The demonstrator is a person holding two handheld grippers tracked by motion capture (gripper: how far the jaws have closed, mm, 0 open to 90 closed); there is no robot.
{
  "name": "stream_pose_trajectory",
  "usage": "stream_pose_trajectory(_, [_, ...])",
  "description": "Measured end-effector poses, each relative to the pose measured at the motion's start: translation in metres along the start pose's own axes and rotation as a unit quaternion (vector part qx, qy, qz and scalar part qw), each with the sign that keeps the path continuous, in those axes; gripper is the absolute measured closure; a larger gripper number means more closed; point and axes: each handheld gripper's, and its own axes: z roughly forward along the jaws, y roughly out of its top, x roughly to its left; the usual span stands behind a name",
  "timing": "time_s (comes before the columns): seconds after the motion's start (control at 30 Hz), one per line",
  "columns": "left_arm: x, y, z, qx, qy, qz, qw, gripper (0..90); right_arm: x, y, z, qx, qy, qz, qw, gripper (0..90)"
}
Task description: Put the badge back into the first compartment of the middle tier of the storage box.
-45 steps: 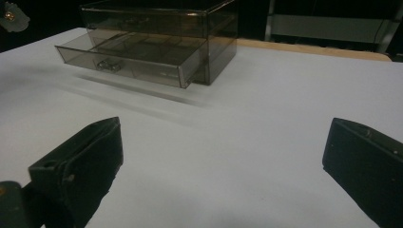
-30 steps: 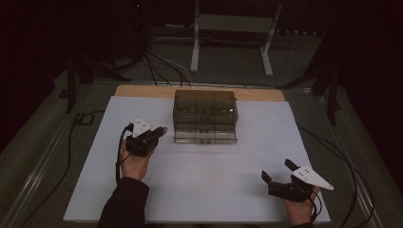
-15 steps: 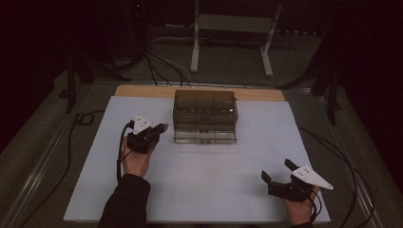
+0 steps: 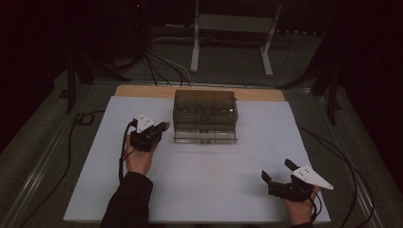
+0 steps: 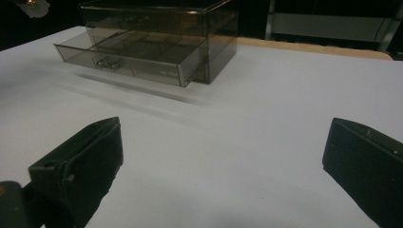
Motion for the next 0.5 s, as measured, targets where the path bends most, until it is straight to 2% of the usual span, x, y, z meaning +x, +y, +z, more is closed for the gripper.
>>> stream_pose_trajectory(0.5, [-0.0043,0.0074,0.0107,0.006,0.000,0.010,0.9999,88.8,-0.0003,0.0000,0.0001,0.001,0.000,0.001,1.0000,0.0])
